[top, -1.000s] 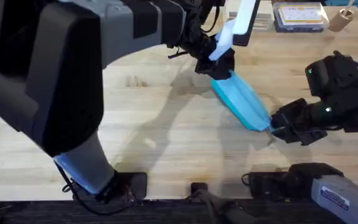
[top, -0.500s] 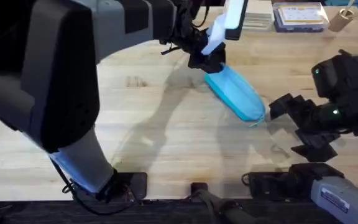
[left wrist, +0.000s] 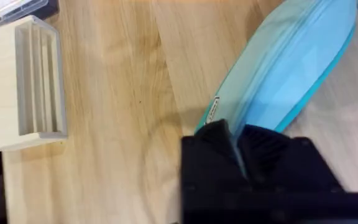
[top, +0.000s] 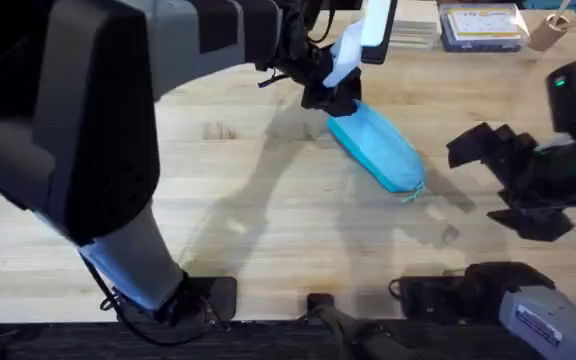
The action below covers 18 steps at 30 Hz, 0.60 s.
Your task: Unzip the bag, pick up the pens from the table one at a time and place them inside, then zip the bag closed.
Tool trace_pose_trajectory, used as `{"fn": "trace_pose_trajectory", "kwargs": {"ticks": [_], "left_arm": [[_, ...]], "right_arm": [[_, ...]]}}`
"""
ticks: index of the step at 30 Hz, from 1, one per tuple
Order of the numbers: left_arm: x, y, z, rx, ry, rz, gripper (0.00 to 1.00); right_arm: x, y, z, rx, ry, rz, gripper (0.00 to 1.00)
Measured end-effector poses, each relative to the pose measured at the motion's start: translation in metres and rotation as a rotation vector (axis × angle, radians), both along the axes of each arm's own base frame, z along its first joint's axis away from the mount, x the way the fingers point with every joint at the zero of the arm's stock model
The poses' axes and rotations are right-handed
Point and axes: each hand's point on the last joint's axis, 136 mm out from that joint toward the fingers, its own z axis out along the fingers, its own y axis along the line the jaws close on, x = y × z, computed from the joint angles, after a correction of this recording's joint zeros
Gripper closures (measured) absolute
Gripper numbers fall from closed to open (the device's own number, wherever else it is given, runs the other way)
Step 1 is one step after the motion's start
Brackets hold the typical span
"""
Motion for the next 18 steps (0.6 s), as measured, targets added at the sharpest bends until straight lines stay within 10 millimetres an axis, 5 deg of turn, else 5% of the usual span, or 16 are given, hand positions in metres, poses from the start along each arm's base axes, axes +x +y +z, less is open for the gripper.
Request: {"fn": "trace_pose_trajectory", "kwargs": {"ticks": [3, 10, 18], "left_arm": [[0.0, 0.0, 0.0, 0.0, 0.0, 0.0, 0.952], [0.002, 0.0, 0.001, -0.003, -0.007, 0.006, 0.05], [0.004, -0.001, 0.002, -0.006, -0.02, 0.006, 0.008]], "right_arm": [[0.003, 0.0, 0.013, -0.012, -0.033, 0.044, 0.005], [0.004, 0.001, 0.052, -0.058, -0.111, 0.186, 0.004], [0.005, 0.019, 0.09, -0.066, -0.211, 0.464, 0.005]]}}
